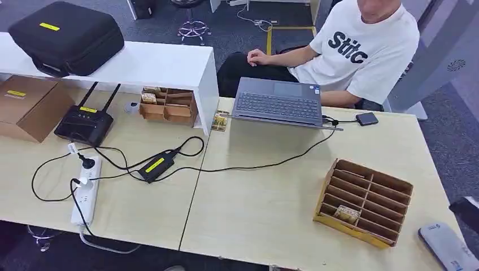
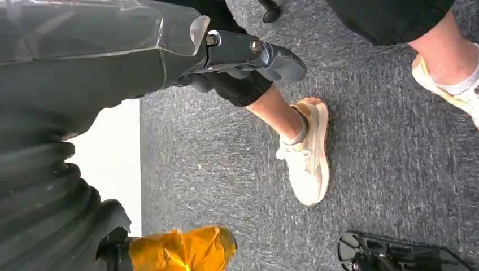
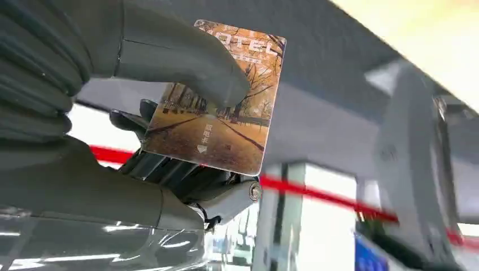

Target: Pass the card to the sensor for recognition and then transmit it.

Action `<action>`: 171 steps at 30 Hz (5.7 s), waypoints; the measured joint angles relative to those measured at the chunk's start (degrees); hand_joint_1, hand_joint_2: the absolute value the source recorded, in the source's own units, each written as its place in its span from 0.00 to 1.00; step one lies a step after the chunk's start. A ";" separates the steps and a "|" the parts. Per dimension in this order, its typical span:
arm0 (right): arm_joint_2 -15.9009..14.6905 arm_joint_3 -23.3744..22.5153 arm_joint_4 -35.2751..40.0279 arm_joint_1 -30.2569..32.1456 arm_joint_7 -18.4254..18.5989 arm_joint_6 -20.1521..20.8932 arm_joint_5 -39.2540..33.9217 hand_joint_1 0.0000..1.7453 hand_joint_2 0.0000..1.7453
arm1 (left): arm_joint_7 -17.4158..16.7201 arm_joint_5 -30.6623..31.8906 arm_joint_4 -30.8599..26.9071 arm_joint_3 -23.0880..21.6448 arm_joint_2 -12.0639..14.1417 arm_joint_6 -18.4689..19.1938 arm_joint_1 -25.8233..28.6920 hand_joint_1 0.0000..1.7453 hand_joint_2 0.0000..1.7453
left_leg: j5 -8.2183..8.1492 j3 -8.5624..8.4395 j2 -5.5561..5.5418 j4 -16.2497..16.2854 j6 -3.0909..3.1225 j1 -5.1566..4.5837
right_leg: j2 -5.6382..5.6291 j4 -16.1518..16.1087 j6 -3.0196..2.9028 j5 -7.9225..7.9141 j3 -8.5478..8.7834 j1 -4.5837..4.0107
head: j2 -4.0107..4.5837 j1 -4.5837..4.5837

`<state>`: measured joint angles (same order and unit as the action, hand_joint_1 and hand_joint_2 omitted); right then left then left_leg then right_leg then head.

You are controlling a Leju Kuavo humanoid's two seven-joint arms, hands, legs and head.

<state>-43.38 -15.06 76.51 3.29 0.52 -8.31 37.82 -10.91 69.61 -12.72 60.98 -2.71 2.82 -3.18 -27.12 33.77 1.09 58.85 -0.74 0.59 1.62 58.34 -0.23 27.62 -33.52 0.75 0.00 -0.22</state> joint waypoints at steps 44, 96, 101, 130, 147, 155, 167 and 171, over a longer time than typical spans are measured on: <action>42.84 61.59 -39.85 -75.06 0.92 12.79 6.66 0.00 1.00 | -0.02 8.24 0.00 -1.29 -0.42 1.92 -1.95 0.00 1.00 | 0.54 0.25 0.16 -0.02 -0.37 0.12 | -0.21 0.19 -0.21 -0.41 -0.37 -0.16 | 0.00 0.04; 7.60 29.83 18.70 -17.24 -9.82 -5.15 1.15 0.00 1.00 | 0.39 3.61 0.00 0.83 -0.48 0.15 -0.10 0.00 1.00 | 0.33 0.42 -0.05 -0.02 -0.19 0.12 | 0.03 -0.03 -0.06 -0.28 -0.37 -0.16 | 0.00 0.04; 7.58 26.45 20.47 -13.39 -10.78 -3.45 0.04 0.00 1.00 | 0.42 3.61 0.00 0.96 -0.57 0.11 -0.10 0.00 1.00 | 0.33 0.42 -0.05 -0.02 -0.19 0.12 | 0.03 -0.03 -0.06 -0.28 -0.37 -0.15 | 0.00 0.04; 13.11 33.18 6.90 -17.63 -8.72 -1.41 5.20 0.00 1.00 | 0.66 5.68 0.00 1.68 -0.87 0.09 -0.36 0.00 1.00 | 0.35 0.42 -0.04 -0.04 -0.20 0.12 | 0.03 0.00 -0.06 -0.28 -0.37 -0.15 | 0.00 0.04; 13.72 34.43 1.93 -18.98 -6.71 -2.03 5.66 0.00 1.00 | 0.66 6.32 0.00 1.68 -0.85 0.09 -0.34 0.00 1.00 | 0.35 0.42 -0.04 -0.04 -0.19 0.12 | 0.03 -0.01 -0.06 -0.28 -0.36 -0.15 | 0.00 0.02; 13.83 33.27 -2.26 -19.97 -7.21 -2.03 4.13 0.00 1.00 | 0.66 6.56 0.00 1.68 -0.85 0.11 -0.34 0.00 1.00 | 0.34 0.42 -0.04 -0.04 -0.19 0.12 | 0.03 -0.01 -0.06 -0.28 -0.37 -0.15 | 0.00 0.04; 14.40 32.77 -5.58 -20.84 -7.96 -2.03 3.82 0.88 1.00 | 0.66 6.71 0.00 1.68 -0.85 0.11 -0.34 0.00 1.00 | 0.35 0.42 -0.04 -0.04 -0.19 0.12 | 0.03 0.00 -0.06 -0.28 -0.36 -0.15 | 0.00 0.04; 14.69 32.31 -6.08 -21.16 -8.39 -2.22 3.82 0.91 1.00 | 0.66 6.86 0.00 1.68 -0.85 0.11 -0.35 0.00 1.00 | 0.35 0.41 -0.05 -0.04 -0.19 0.11 | 0.04 -0.01 -0.06 -0.28 -0.36 -0.15 | 0.00 0.02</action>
<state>-28.70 17.24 70.42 -17.87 -7.87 -10.54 41.64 -10.25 76.48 -12.72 62.66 -3.56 2.93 -3.53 -26.77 34.18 1.04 58.82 -0.94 0.70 1.66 58.33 -0.29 27.34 -33.88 0.61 0.00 -0.20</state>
